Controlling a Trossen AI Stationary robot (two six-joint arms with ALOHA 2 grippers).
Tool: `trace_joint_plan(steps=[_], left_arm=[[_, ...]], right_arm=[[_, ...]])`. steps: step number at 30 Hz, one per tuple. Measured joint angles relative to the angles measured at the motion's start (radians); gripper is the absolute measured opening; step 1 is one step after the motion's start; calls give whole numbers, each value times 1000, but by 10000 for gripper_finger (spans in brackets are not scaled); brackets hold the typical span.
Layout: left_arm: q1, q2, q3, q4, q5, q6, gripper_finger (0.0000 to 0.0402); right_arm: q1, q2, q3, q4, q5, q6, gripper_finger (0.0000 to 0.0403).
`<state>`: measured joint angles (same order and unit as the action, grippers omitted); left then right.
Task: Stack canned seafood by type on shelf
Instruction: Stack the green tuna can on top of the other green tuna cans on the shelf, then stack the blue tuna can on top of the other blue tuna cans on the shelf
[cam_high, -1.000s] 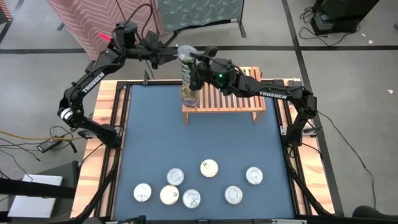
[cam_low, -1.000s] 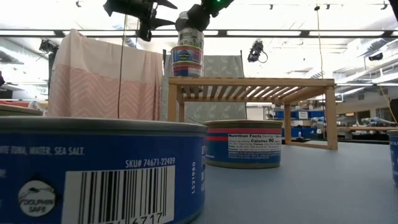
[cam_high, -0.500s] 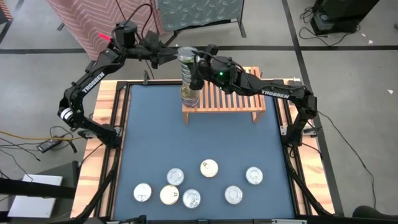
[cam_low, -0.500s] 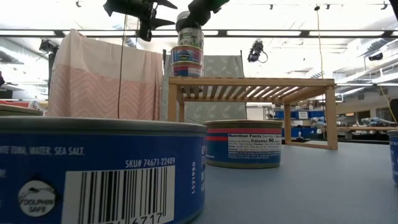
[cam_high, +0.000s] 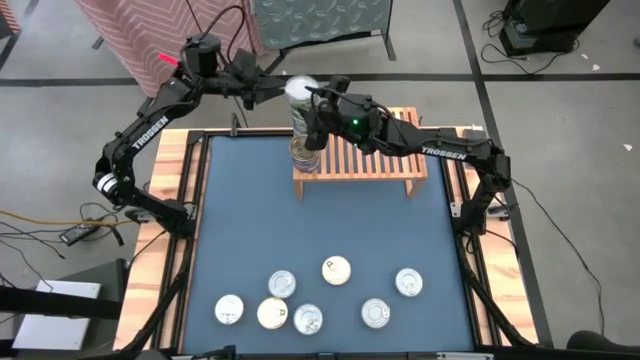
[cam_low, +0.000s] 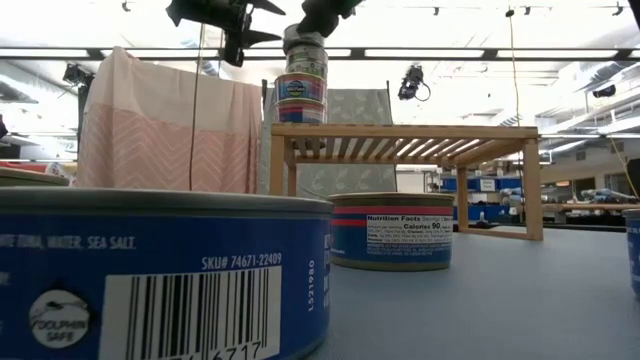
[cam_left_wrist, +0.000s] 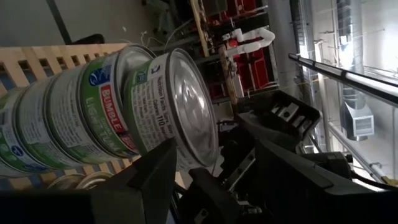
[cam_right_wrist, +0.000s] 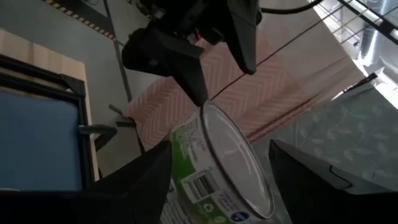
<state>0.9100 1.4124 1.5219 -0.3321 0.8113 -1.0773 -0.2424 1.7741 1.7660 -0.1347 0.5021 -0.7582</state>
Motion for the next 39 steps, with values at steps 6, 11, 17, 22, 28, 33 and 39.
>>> trace_joint_plan(steps=[6,11,17,22,28,33,39], left_arm=[[0,0,0,7,-19,0,223],[0,0,0,28,-41,0,223],[0,0,0,29,-48,13,223],[26,-10,-1,-24,36,140,223],[24,-118,-1,-316,120,616,223],[-59,-260,-1,-734,-1,1000,223],[-204,-449,-109,-890,-119,911,223]], right_arm=[[-14,0,0,-2,5,1,269],[-15,0,0,-3,25,0,268],[-7,-9,0,-4,23,-1,266],[48,-84,0,-57,12,68,266],[84,-255,2,-457,-321,481,265],[148,-286,-1,-713,-576,770,250],[280,-251,-93,-703,-606,920,233]])
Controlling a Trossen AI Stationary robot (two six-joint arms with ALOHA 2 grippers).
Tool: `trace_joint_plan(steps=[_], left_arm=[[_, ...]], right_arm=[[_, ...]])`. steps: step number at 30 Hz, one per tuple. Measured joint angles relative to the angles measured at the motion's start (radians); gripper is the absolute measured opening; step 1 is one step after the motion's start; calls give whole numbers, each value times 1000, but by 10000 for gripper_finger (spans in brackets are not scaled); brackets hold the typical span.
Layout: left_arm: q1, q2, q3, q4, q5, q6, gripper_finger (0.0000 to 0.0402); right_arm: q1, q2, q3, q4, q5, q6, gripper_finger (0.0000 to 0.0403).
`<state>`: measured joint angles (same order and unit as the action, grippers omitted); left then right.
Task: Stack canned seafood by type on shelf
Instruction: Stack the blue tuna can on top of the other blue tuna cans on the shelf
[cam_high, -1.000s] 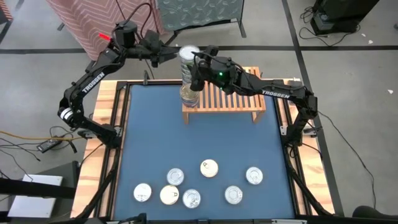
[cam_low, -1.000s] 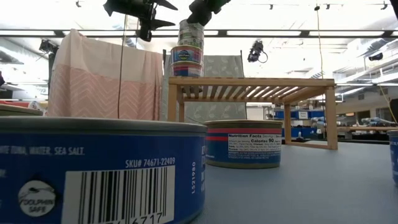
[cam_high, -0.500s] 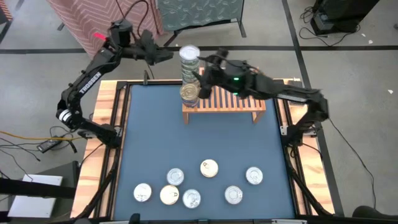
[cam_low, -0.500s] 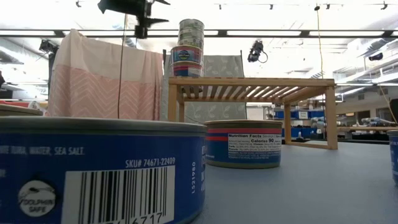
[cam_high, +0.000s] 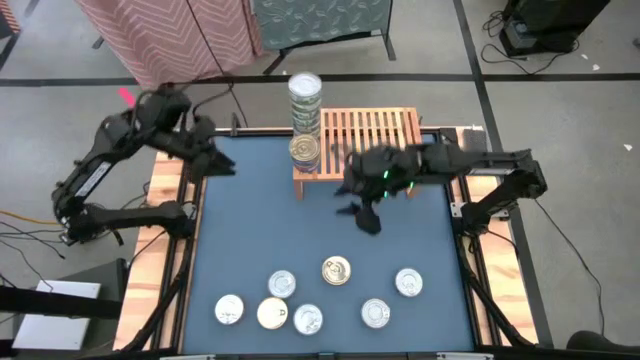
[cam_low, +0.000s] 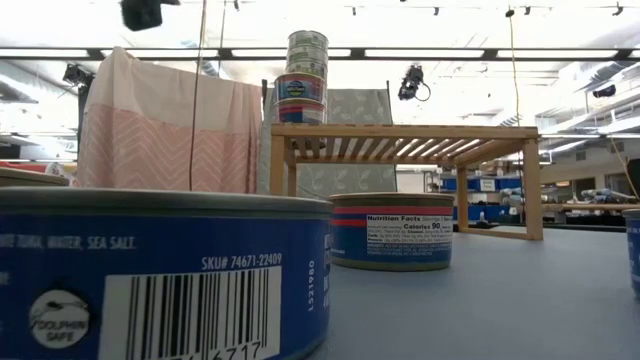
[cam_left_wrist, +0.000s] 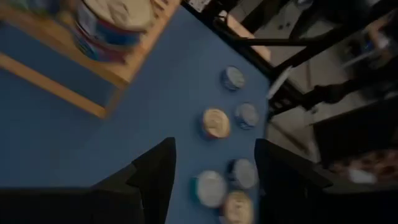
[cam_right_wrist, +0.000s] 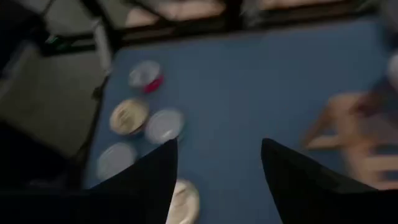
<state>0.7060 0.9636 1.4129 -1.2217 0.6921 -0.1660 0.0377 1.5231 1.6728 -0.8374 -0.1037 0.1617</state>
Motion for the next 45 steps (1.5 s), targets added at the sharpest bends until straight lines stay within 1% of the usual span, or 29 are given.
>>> trace_joint_plan(steps=[2,4,7,10,12,14,18,21,23,26,29,31,33,36,39,42,45], left_arm=[[-37,-70,-66,53,0,-101,223],[-68,-146,-144,133,0,-217,223],[-103,-256,-276,297,-1,-406,223],[-142,-358,-415,471,-7,-602,223],[-172,-414,-496,567,-30,-688,223],[-211,-453,-565,635,-67,-750,223],[-318,-465,-664,792,-133,-820,223],[-412,-423,-702,942,-206,-845,223],[-480,-368,-710,990,-249,-832,222],[-578,-258,-712,989,-319,-773,217],[-652,-148,-713,984,-429,-733,209],[-689,-83,-713,1012,-500,-721,205],[-721,-34,-714,1033,-551,-696,203],[-778,7,-712,1111,-580,-681,202],[-840,63,-712,1149,-581,-722,202],[-899,129,-714,1212,-581,-778,202],[-934,184,-711,1263,-578,-844,202]], right_arm=[[23,-4,-57,42,-26,51,230],[41,-22,-117,104,-30,107,228],[83,-47,-221,120,5,229,227],[141,-61,-340,143,102,370,228],[178,-68,-415,169,181,442,229],[218,-68,-486,191,242,504,228],[306,-67,-614,331,341,524,225],[362,-65,-684,398,438,521,221],[388,-56,-717,401,484,549,217],[412,-51,-743,415,540,598,213],[421,-51,-763,446,626,623,210],[421,-51,-765,468,663,622,209],[421,-51,-765,475,667,603,209],[431,-51,-766,484,662,590,209],[439,-51,-785,543,641,591,210],[439,-50,-817,599,603,635,218],[435,-50,-844,646,575,673,228]])
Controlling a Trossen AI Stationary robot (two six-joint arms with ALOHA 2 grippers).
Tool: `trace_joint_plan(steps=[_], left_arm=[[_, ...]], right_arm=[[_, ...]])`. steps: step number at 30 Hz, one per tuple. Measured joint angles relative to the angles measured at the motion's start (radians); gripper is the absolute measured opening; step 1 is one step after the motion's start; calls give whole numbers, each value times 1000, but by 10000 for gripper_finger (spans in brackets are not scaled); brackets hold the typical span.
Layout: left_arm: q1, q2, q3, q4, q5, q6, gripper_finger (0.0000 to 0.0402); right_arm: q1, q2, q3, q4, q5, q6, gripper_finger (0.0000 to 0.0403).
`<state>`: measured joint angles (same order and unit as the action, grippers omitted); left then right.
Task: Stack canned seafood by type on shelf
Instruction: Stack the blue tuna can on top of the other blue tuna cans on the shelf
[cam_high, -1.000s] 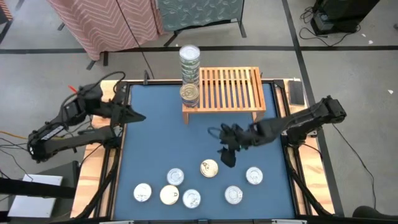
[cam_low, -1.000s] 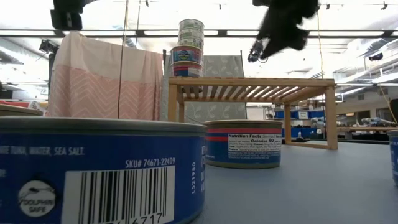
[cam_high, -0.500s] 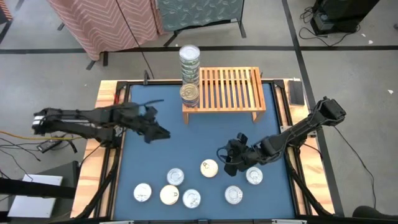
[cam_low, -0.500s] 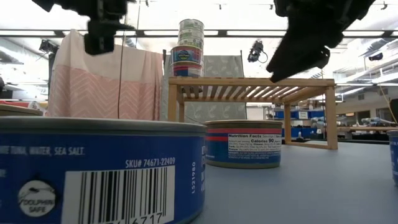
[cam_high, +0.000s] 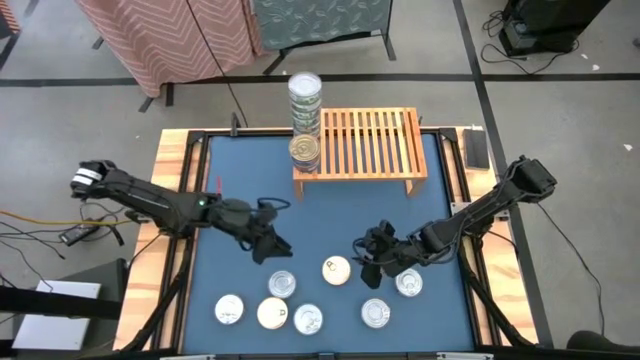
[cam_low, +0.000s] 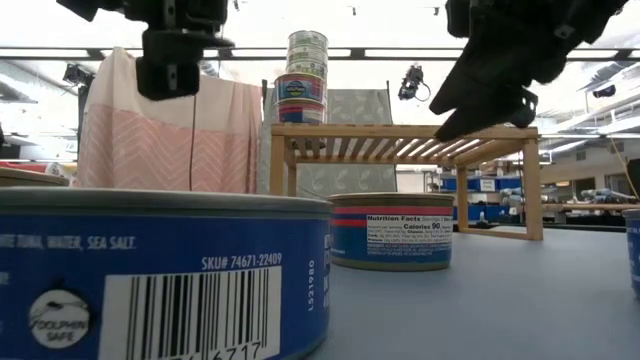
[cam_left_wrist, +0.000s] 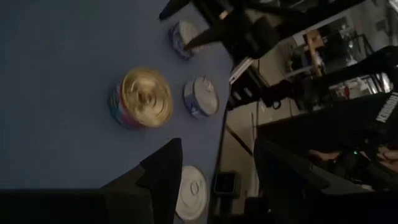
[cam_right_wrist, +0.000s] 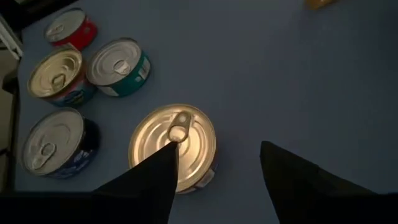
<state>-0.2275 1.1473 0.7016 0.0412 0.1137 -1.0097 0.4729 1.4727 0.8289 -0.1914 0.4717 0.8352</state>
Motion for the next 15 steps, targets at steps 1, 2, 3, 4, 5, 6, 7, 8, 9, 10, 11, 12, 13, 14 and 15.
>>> trace_joint_plan(steps=[1,2,3,4,5,6,7,8,9,10,11,12,13,14,15], left_arm=[[-7,20,-1,16,-4,-20,202],[-14,39,-1,34,-8,-30,202],[-21,53,-1,47,-12,-39,202],[-28,65,-1,64,-12,-44,202],[-36,80,-1,92,-12,-48,202],[-41,93,0,114,-12,-56,202],[-48,106,0,124,-12,-66,202],[-55,118,-1,135,-12,-70,202],[-59,130,-1,157,-11,-72,202],[-63,138,-1,169,-12,-72,202],[-67,140,-1,172,-15,-72,202],[-71,144,-1,179,-18,-73,202],[-73,149,-1,185,-24,-76,202],[-74,151,-1,182,-32,-78,202],[-76,153,-1,176,-40,-81,202]], right_arm=[[-1,2,-11,18,-1,8,230],[-1,13,-17,41,0,9,231],[1,27,-20,68,-1,2,232],[6,48,-20,89,1,-3,232],[12,73,-19,107,2,-8,232],[18,101,-15,125,1,-17,232],[22,134,-11,152,0,-22,232],[26,163,-4,175,0,-25,232],[29,190,5,182,2,-25,232],[31,217,14,182,8,-24,233],[32,241,23,184,14,-24,233],[32,264,28,183,20,-23,233],[29,282,33,178,24,-23,233],[25,294,39,183,33,-21,233],[21,303,44,188,37,-20,233]])
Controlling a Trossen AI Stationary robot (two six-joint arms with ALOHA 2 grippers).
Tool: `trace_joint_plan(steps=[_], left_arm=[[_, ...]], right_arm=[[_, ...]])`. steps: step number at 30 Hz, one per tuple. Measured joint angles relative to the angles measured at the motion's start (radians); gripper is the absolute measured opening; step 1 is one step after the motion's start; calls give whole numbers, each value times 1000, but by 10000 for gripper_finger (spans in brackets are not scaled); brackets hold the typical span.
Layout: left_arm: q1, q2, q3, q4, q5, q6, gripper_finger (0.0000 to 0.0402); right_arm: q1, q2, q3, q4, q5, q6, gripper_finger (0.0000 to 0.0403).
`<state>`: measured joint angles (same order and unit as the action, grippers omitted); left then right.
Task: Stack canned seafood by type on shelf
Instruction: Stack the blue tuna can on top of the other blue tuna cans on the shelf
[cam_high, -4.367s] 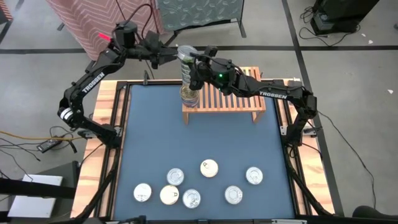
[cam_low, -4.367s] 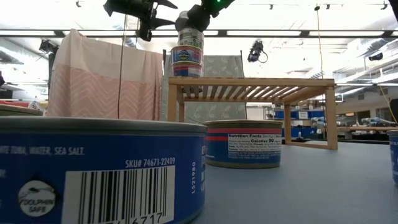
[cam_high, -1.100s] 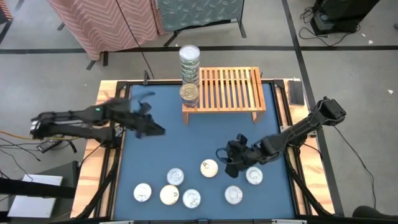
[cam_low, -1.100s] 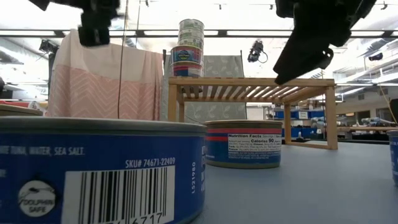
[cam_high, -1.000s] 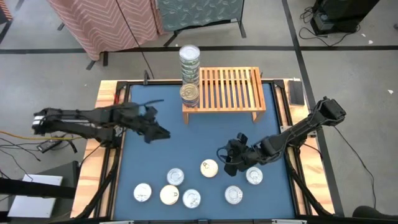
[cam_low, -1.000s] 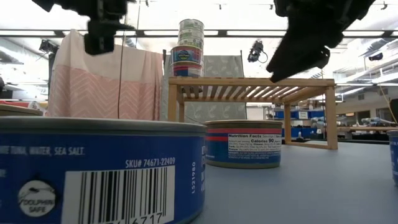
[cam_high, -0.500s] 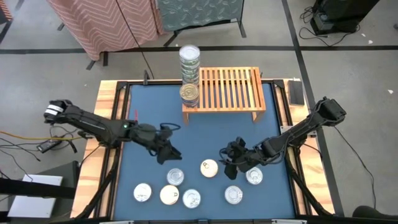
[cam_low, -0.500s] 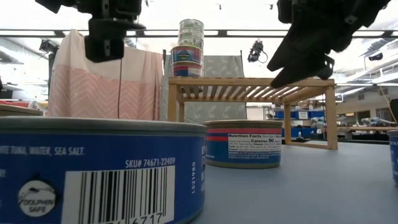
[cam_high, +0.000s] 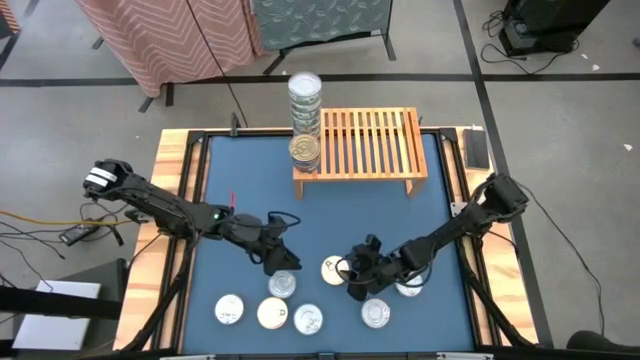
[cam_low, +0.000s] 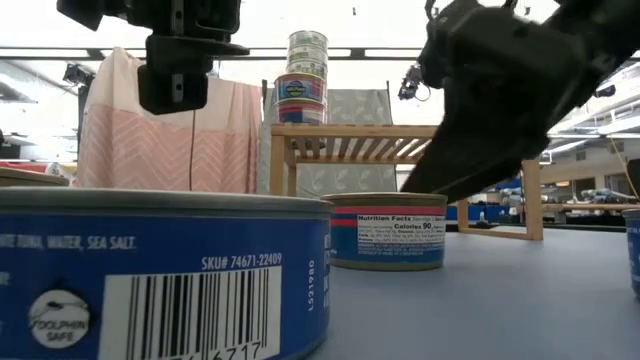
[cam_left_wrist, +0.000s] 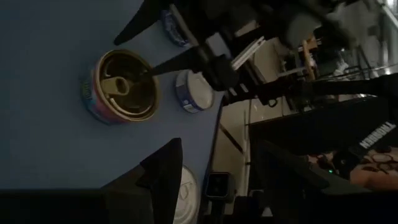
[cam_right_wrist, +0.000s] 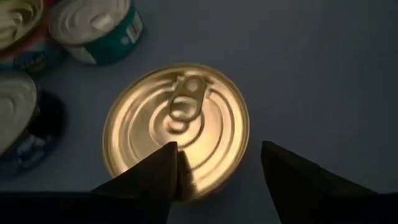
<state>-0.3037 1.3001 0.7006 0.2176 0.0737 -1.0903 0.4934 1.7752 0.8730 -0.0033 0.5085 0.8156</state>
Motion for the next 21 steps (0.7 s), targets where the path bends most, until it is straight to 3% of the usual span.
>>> trace_joint_plan(steps=[7,11,14,18,21], left_arm=[[-1,-1,0,23,-39,-15,202],[2,-1,0,9,-82,-14,202],[11,-1,0,-10,-111,-24,202],[29,-1,0,-13,-100,-21,202],[35,-1,0,-13,-94,81,202]], right_arm=[[-86,-18,-2,-78,51,19,233],[-152,-45,-3,-85,14,-7,233],[-185,-93,-3,-48,-52,-1,233],[-196,-199,-3,-37,-65,-29,233],[-172,-251,-6,-31,-57,-148,230]])
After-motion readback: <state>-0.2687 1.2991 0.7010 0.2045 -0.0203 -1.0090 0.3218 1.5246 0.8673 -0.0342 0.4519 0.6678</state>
